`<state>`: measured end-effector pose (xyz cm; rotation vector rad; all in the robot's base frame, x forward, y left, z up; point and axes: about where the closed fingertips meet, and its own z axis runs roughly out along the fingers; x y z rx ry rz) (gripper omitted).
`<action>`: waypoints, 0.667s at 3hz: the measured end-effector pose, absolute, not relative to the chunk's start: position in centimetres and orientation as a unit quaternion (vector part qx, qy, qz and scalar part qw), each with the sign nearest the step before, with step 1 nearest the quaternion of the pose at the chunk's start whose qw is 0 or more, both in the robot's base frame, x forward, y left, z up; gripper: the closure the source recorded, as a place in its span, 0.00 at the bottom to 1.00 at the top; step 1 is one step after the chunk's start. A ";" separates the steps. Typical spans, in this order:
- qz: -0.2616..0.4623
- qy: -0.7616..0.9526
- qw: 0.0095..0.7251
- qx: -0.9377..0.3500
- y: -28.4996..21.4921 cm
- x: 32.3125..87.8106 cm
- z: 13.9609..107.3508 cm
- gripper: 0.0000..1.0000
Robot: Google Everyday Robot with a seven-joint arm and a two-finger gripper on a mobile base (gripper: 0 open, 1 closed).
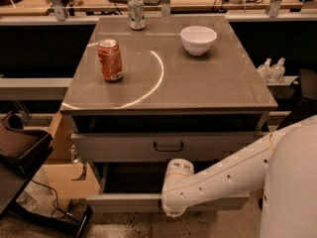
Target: Open middle drawer
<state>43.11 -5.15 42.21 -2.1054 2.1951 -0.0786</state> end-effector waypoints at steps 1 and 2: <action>-0.032 0.723 0.048 -0.688 -5.3 41.7 43.2 1.00; -0.033 0.723 0.045 -0.689 -5.3 41.2 43.5 1.00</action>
Offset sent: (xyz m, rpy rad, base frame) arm -0.1052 0.0014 0.0730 -0.1300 0.0375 0.0139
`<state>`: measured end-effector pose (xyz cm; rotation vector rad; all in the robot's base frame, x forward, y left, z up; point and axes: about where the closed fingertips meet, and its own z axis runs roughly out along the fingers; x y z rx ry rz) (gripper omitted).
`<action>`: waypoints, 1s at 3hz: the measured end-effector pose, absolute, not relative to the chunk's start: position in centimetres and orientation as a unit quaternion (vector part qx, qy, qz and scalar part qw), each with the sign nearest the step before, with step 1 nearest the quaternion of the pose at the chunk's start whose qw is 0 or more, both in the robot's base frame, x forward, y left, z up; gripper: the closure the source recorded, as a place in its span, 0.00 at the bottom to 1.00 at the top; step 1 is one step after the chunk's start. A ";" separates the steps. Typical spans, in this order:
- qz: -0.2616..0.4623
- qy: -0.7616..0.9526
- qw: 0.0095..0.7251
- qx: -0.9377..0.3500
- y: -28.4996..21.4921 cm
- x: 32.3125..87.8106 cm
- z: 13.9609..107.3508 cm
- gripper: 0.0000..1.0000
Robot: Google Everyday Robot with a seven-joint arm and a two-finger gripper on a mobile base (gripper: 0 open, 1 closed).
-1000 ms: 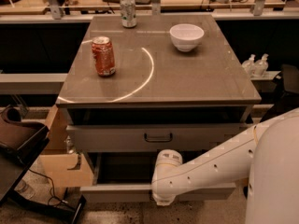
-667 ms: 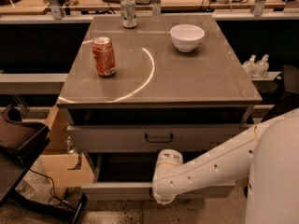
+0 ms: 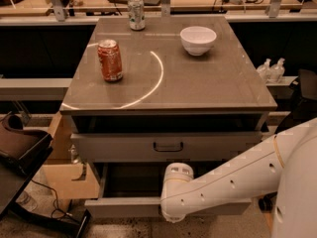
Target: Open middle drawer
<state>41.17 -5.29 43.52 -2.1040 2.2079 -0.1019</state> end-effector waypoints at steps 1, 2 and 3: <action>-0.040 0.719 0.027 -0.693 -5.3 38.6 45.2 1.00; -0.048 0.712 0.004 -0.700 -5.2 35.4 47.3 1.00; -0.054 0.708 -0.005 -0.704 -5.2 34.0 48.4 1.00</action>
Offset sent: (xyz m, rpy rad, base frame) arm -0.0942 0.0031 0.0652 -0.1282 0.0625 0.0468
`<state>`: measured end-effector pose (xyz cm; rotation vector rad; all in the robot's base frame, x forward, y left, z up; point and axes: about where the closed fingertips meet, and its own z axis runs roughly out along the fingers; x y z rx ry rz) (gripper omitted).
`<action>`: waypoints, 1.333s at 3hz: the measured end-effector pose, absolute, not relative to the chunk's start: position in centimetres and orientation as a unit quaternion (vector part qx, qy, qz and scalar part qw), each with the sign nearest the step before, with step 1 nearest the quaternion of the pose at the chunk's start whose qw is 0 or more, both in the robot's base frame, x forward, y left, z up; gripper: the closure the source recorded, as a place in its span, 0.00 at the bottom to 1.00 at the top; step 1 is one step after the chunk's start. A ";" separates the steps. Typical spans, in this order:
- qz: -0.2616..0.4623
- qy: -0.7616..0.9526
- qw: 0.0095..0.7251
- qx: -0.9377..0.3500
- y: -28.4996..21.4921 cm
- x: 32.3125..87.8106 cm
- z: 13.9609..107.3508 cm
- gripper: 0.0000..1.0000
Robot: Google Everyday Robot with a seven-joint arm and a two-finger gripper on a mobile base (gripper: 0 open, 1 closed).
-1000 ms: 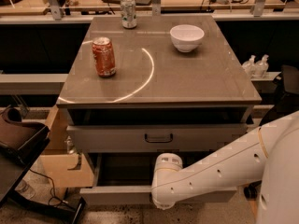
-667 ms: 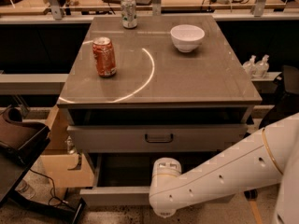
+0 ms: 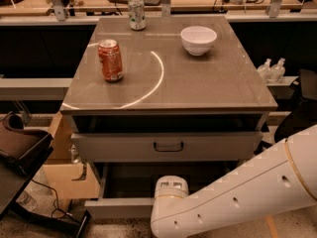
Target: Open middle drawer
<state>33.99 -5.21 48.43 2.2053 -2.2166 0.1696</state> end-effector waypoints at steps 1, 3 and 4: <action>0.078 -0.694 0.001 0.716 -5.4 35.3 49.0 1.00; 0.143 -0.674 -0.034 0.724 -8.9 43.7 49.9 1.00; 0.160 -0.677 -0.038 0.718 -11.4 47.7 50.7 1.00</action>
Offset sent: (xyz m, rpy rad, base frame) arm 0.1128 -0.0341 0.0120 -0.0840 -0.2389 0.1296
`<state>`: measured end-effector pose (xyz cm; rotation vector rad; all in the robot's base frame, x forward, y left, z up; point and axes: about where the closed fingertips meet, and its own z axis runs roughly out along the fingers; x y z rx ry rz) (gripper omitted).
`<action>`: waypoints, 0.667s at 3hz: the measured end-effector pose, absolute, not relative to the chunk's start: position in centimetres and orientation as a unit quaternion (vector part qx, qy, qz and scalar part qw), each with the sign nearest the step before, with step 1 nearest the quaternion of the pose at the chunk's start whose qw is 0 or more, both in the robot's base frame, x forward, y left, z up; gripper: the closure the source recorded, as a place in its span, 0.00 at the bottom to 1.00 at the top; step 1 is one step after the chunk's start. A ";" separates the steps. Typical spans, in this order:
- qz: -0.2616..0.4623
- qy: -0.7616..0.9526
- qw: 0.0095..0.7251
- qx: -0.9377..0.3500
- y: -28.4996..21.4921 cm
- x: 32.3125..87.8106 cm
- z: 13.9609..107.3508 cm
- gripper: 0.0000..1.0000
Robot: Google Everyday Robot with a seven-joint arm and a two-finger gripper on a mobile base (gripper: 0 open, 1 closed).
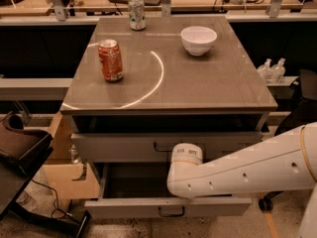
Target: Open middle drawer
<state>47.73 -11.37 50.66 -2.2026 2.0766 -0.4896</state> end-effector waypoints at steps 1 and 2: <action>-0.150 0.689 0.031 -0.709 -13.6 49.9 49.2 1.00; -0.119 0.714 0.021 -0.690 -16.8 50.4 45.6 1.00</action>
Offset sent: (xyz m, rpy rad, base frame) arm 0.0314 -0.0917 -0.1010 0.1019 0.1498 -0.1727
